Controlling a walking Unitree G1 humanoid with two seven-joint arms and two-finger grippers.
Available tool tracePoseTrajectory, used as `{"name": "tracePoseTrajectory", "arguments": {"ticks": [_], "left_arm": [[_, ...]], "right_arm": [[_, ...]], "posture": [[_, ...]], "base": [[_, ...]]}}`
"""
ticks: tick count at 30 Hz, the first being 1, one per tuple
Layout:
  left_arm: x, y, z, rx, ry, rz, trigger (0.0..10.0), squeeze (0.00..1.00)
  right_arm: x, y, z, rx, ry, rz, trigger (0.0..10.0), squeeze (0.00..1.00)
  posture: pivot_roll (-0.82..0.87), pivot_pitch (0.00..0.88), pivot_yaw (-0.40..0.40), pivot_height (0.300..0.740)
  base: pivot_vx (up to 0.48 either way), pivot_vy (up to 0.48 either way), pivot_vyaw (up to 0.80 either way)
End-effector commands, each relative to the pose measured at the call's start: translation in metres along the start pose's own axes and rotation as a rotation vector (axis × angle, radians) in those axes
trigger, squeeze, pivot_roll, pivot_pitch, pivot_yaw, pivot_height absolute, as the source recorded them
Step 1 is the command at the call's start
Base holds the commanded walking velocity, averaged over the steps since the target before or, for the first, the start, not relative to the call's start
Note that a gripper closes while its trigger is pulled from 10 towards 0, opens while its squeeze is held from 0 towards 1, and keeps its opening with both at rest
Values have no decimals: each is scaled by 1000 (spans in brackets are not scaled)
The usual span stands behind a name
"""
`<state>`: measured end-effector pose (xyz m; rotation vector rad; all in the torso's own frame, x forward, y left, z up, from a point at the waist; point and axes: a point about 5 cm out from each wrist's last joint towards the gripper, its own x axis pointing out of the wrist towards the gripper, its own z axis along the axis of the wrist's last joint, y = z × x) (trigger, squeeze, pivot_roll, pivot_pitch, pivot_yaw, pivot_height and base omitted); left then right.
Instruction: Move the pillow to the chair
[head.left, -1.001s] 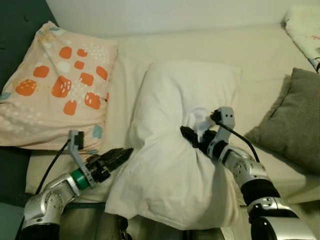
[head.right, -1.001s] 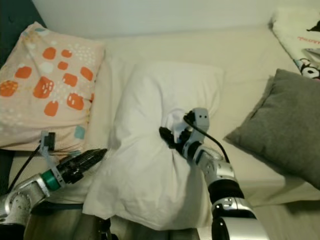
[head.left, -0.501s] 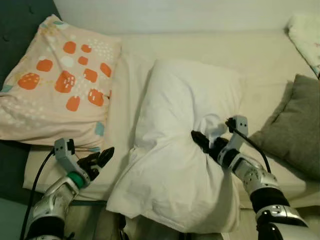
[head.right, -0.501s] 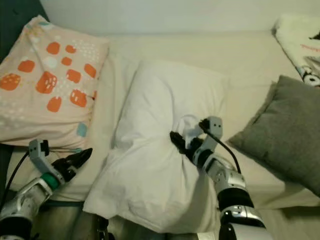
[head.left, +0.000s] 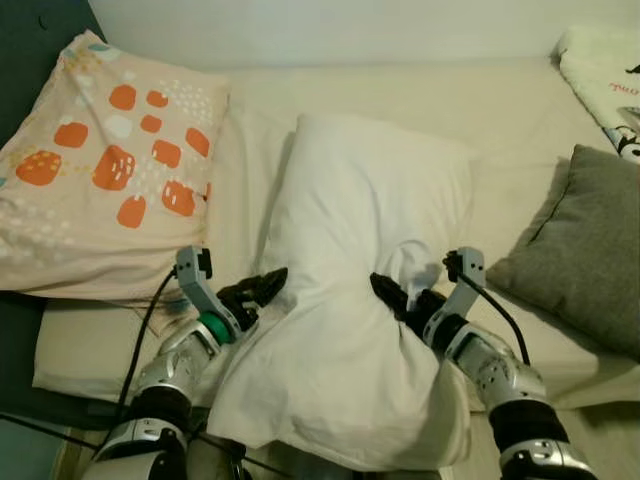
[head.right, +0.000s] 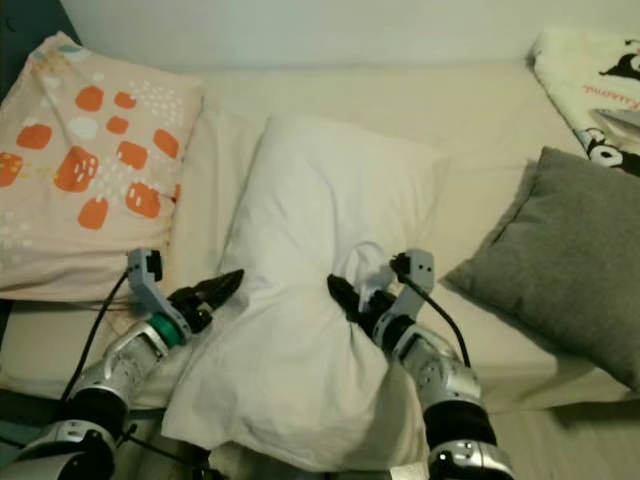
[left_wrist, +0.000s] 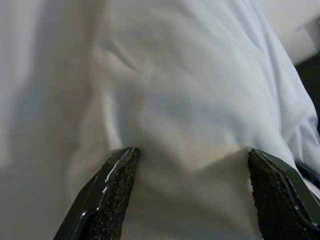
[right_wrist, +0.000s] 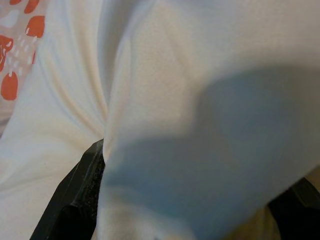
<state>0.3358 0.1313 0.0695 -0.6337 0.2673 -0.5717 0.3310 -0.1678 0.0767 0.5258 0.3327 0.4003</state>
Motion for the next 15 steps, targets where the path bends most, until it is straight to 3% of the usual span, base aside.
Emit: {"name": "tracePoseTrajectory", "arguments": {"ticks": [1,5,9,11,15], "left_arm": [[-2,0,-27,-28,154,-11,10000,0],[-9,6,-44,-53,260,33,10000,0],[-11,5,-48,-72,317,-12,10000,0],[-12,6,-50,-47,352,-18,10000,0],[-14,14,-50,93,407,80,10000,0]], "right_arm": [[-4,0,-35,57,128,-25,10000,0],[-1,9,-35,60,124,1,10000,0],[0,16,-38,62,127,31,10000,0],[0,19,-39,65,129,42,10000,0],[0,23,-43,71,131,52,10000,0]], "posture": [[-92,137,90,610],[-95,137,99,610],[-94,131,104,610],[-93,128,106,610],[-83,118,120,610]], "base": [[0,0,0],[0,0,0],[0,0,0],[0,0,0],[0,0,0]]}}
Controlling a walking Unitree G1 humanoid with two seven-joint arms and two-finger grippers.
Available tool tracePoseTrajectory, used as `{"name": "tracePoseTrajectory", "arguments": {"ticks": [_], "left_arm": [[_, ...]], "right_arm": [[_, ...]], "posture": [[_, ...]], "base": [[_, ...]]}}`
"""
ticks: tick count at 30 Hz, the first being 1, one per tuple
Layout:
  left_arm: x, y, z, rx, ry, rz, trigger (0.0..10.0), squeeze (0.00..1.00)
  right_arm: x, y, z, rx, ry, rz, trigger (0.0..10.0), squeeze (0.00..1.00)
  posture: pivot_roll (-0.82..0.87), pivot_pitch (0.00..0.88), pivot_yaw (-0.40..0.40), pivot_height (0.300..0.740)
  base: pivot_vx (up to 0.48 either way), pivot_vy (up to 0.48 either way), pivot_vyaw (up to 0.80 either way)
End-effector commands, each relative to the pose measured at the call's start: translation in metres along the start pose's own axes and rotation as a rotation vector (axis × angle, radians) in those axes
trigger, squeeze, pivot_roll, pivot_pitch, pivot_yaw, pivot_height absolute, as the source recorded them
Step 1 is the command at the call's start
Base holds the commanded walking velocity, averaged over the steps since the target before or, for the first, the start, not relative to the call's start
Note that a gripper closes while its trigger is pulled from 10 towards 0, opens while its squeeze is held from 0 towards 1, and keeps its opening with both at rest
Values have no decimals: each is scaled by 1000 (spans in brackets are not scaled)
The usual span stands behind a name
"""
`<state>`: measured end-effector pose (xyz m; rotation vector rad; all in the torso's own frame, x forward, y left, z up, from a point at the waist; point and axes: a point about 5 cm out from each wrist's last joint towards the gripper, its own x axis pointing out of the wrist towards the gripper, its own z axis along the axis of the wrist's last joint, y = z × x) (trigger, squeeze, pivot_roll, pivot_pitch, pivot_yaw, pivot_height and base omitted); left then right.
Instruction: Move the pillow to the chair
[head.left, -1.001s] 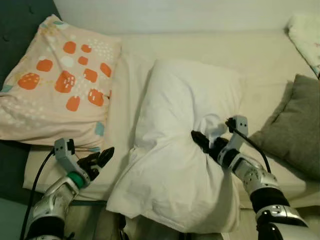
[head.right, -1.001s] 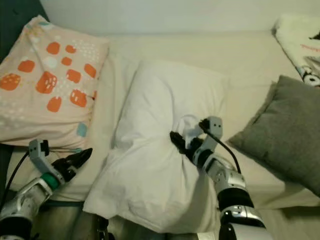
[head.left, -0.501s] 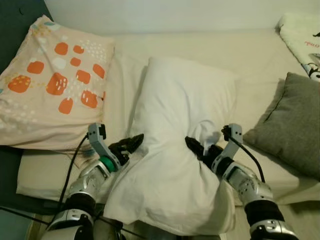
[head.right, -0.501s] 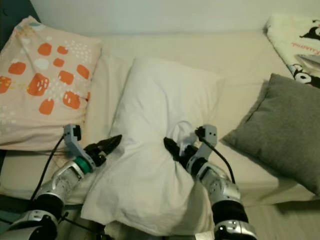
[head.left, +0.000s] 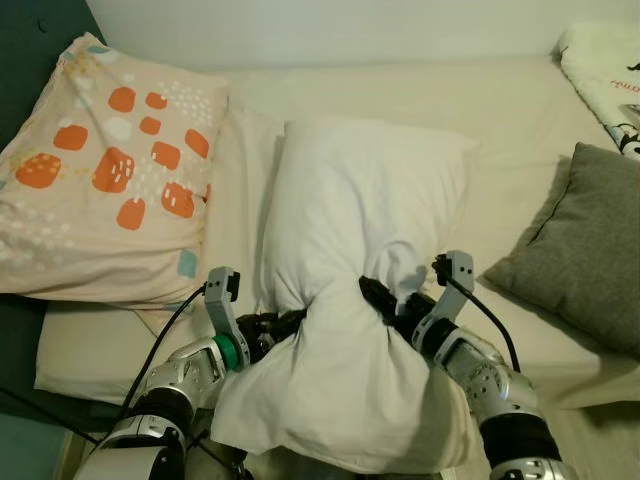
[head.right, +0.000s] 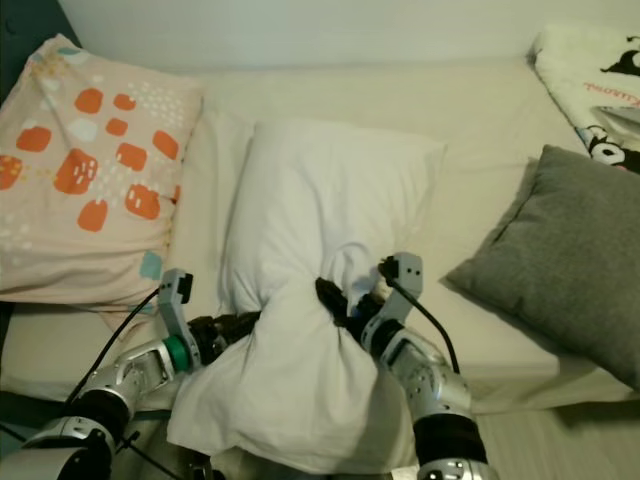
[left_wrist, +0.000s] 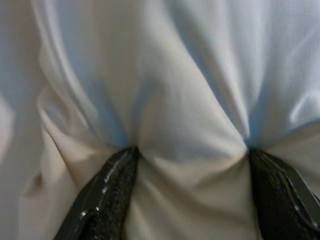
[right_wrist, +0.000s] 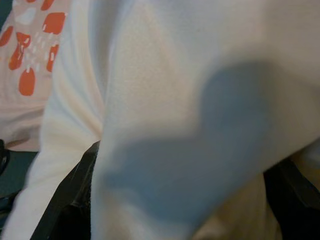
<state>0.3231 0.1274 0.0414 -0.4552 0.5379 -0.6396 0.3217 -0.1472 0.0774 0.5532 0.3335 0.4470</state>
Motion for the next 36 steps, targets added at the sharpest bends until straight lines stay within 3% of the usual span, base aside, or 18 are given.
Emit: {"name": "tracePoseTrajectory", "arguments": {"ticks": [1,3,5,6,7,8,17,23,28,32,36], "left_arm": [[-2,8,-22,77,118,107,10000,0],[-6,18,-16,139,100,241,10000,0],[-7,20,-15,146,93,269,10000,0],[-8,22,-11,149,74,305,4863,0],[-9,24,-7,127,41,327,157,0],[-9,24,-3,106,4,332,0,0],[-2,14,-1,19,-111,264,0,0],[1,10,-2,-1,-137,249,0,0],[-2,11,-2,47,-142,217,0,0],[-6,15,0,58,-162,232,0,0],[-14,19,18,140,-241,254,0,0]], "right_arm": [[0,4,-33,54,120,4,10000,0],[0,7,-38,53,116,13,10000,0],[0,8,-39,53,115,15,10000,0],[0,9,-40,60,115,22,7922,0],[0,11,-43,66,115,26,2667,0],[1,13,-46,69,118,29,0,0],[1,20,-57,75,126,39,0,0],[1,21,-57,72,108,27,0,0],[5,20,-59,-12,92,-33,0,0],[6,20,-57,-17,58,-55,0,0],[8,31,-40,-96,-34,-29,0,0]], "posture": [[-79,113,125,610],[-73,103,131,610],[-73,103,131,610],[-73,101,133,610],[-72,97,136,610],[-72,95,137,610],[-71,86,146,610],[-66,79,149,610],[-64,57,165,610],[-56,40,158,610],[-32,2,131,610]], "base": [[0,0,0],[0,0,0],[0,0,0],[0,0,0],[0,0,0],[0,0,0],[0,0,0],[0,0,0],[0,0,0],[0,0,0],[0,0,0]]}}
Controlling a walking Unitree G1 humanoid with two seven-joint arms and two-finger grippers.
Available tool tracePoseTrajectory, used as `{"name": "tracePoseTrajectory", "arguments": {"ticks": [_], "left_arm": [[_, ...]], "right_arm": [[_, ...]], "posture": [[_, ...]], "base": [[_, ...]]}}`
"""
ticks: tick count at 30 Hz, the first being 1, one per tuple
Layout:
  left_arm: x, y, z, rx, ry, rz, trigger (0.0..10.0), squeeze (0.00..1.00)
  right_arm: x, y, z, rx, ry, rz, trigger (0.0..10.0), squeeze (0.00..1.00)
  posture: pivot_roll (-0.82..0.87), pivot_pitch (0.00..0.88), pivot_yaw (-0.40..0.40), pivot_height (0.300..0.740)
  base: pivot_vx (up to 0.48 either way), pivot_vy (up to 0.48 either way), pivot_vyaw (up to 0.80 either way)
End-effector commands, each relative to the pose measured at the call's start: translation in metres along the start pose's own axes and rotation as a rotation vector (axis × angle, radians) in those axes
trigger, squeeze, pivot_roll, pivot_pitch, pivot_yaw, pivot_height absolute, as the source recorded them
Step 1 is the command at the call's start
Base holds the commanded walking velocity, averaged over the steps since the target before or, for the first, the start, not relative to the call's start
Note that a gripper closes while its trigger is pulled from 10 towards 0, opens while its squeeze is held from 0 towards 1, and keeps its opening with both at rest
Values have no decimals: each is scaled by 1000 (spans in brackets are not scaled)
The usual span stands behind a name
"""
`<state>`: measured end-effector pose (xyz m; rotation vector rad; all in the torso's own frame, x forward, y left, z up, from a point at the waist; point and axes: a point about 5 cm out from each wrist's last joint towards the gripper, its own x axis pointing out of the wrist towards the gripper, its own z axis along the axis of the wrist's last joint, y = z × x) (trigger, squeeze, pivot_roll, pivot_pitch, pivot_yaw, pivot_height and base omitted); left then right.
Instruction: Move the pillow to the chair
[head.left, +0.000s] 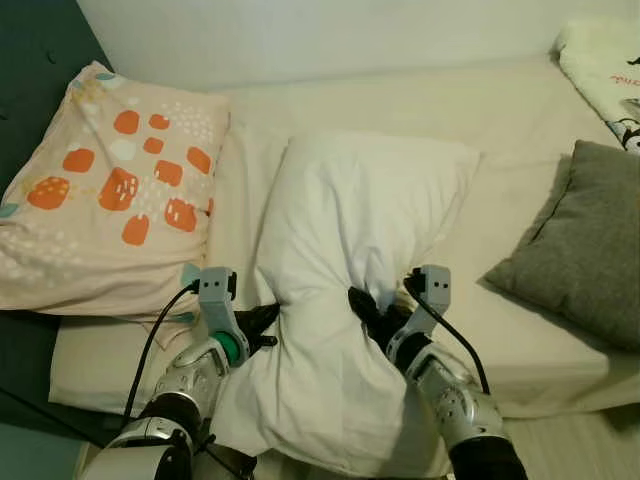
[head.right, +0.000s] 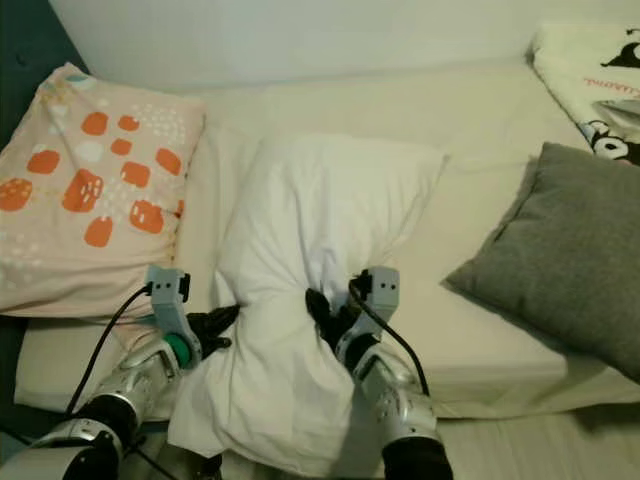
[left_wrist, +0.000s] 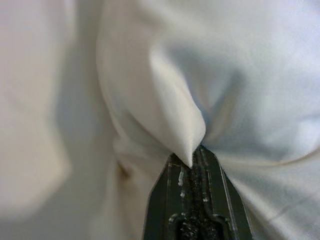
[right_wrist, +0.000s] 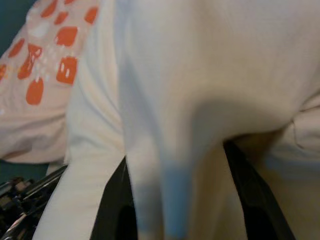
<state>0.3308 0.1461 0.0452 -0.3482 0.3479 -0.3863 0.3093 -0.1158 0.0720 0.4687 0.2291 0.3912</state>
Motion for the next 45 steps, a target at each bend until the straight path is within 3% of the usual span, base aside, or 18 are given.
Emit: {"name": "tracePoseTrajectory", "arguments": {"ticks": [1,4,8,13,17,20,21,22,28,34,38,39,40,41,42,43,45], "left_arm": [[-4,7,12,38,-62,19,0,0],[-3,4,28,64,-143,12,0,0],[-3,0,32,94,-171,-2,0,0],[-1,-20,51,137,-283,-27,0,0],[1,-37,71,103,-377,-34,0,0],[0,-42,75,102,-392,-48,0,0],[0,-57,81,122,-418,-86,0,0],[0,-62,84,126,-428,-96,0,0],[-1,-78,95,115,-472,-132,0,0],[-5,-89,107,103,-516,-170,0,0],[-8,-92,105,171,-496,-188,0,0],[-9,-91,101,218,-476,-186,0,0],[-10,-91,99,249,-463,-184,0,0],[-11,-90,96,291,-449,-171,0,0],[-11,-90,96,291,-449,-171,0,0],[-12,-88,93,326,-437,-159,10000,0],[-13,-87,91,355,-424,-141,10000,0]], "right_arm": [[0,12,-12,-25,43,31,0,0],[2,18,3,-82,-26,64,0,0],[2,20,10,-98,-68,67,0,0],[1,26,31,-142,-154,73,0,0],[2,33,39,-166,-183,88,0,0],[2,35,41,-163,-187,94,0,0],[3,40,45,-148,-205,99,0,0],[4,41,46,-144,-211,99,0,0],[4,52,53,-154,-236,109,0,0],[3,58,71,-160,-310,92,0,0],[3,52,84,-172,-362,2,0,0],[3,47,88,-188,-380,-39,4549,0],[3,45,90,-199,-390,-64,4549,0],[3,41,95,-212,-411,-101,10000,0],[3,41,95,-212,-411,-101,10000,0],[3,39,99,-245,-430,-130,10000,0],[2,38,102,-303,-441,-126,10000,0]], "posture": [[-32,2,131,610],[-14,0,130,610],[-12,0,131,610],[0,0,107,610],[2,0,99,610],[2,0,99,610],[1,0,98,610],[1,0,98,610],[-3,0,100,610],[-7,0,98,610],[-6,0,97,610],[-2,0,96,610],[-2,0,96,610],[-1,0,96,610],[-1,0,96,610],[3,2,95,610],[3,3,95,610]], "base": [[0,0,0],[0,0,0],[0,0,0],[0,0,0],[0,0,0],[0,0,0],[0,0,0],[0,0,0],[0,0,0],[0,0,0],[0,0,0],[0,0,0],[0,0,0],[0,0,0],[0,0,0],[0,0,0],[0,0,0]]}}
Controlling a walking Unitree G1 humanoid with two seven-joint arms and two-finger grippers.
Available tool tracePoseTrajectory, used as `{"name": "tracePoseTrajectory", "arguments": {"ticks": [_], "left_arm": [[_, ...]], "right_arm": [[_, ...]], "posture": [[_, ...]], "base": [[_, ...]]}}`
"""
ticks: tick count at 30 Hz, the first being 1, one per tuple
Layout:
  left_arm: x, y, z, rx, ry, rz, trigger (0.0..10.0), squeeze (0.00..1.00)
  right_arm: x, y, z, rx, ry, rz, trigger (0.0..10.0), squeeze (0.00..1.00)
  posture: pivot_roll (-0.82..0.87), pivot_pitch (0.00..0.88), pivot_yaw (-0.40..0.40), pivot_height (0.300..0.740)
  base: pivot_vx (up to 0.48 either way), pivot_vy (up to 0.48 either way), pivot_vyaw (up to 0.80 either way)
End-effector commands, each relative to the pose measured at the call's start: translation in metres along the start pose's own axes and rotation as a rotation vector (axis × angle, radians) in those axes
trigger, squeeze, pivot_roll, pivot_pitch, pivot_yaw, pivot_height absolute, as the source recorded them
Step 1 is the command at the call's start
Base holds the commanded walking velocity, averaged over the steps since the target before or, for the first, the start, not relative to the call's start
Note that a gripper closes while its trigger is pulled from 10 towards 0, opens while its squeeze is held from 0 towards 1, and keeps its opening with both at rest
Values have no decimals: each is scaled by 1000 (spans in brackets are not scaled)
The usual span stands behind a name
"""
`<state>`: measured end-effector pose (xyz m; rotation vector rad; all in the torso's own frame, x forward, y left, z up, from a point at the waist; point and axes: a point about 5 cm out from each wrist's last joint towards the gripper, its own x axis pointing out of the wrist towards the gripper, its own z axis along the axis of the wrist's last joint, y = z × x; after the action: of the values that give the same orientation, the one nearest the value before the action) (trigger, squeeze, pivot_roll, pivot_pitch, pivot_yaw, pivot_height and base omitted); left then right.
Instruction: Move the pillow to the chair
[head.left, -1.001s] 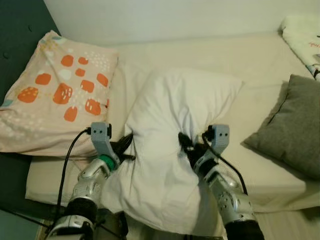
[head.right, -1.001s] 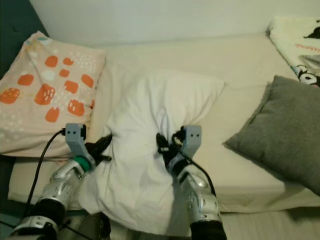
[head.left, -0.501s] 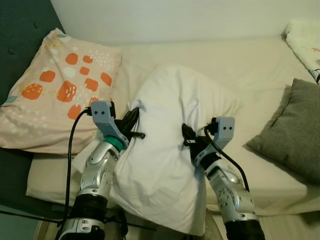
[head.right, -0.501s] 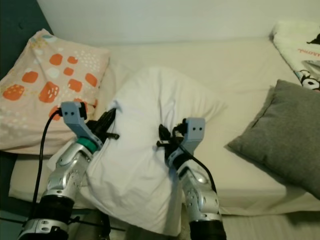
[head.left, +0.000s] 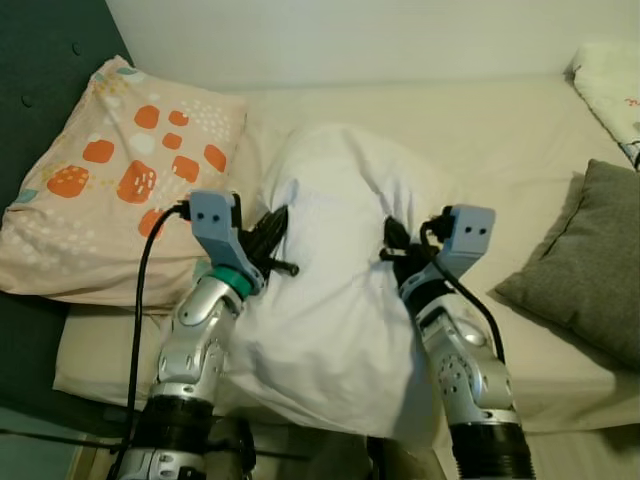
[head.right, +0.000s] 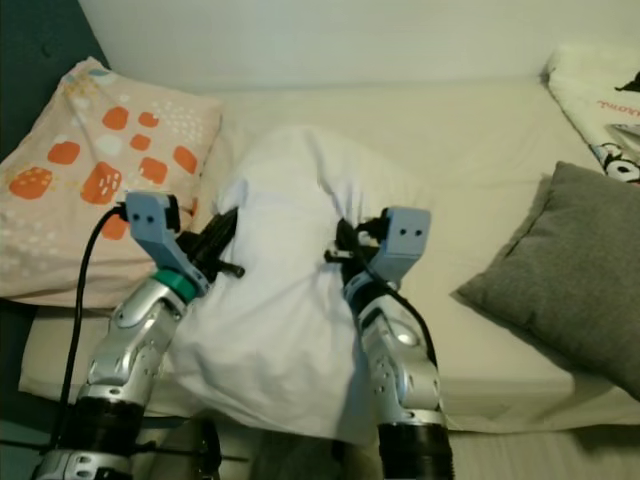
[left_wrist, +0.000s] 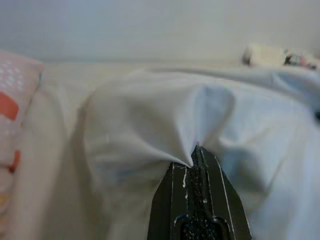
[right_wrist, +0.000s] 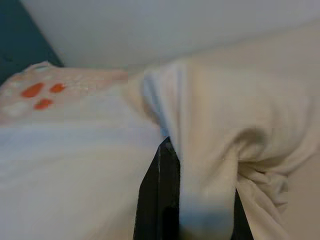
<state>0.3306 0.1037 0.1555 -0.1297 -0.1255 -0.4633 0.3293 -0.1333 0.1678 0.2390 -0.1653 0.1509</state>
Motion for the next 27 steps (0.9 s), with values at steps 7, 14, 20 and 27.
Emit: {"name": "tracePoseTrajectory", "arguments": {"ticks": [7,14,20,27], "left_arm": [[2,-15,9,85,-29,-46,10000,0],[1,-12,9,59,-42,17,10000,0],[4,-18,10,74,-45,-6,10000,0],[4,-28,7,84,-32,-46,10000,0]], "right_arm": [[-2,10,-6,-68,1,54,10000,0],[-7,11,-12,-68,0,16,10000,0],[-10,16,-19,-76,20,26,10000,0],[-11,19,-20,-72,25,41,10000,0]], "posture": [[10,5,92,625],[8,8,111,655],[7,8,120,680],[7,10,128,715]], "base": [[0,0,0],[0,0,0],[0,0,0],[0,0,0]]}}
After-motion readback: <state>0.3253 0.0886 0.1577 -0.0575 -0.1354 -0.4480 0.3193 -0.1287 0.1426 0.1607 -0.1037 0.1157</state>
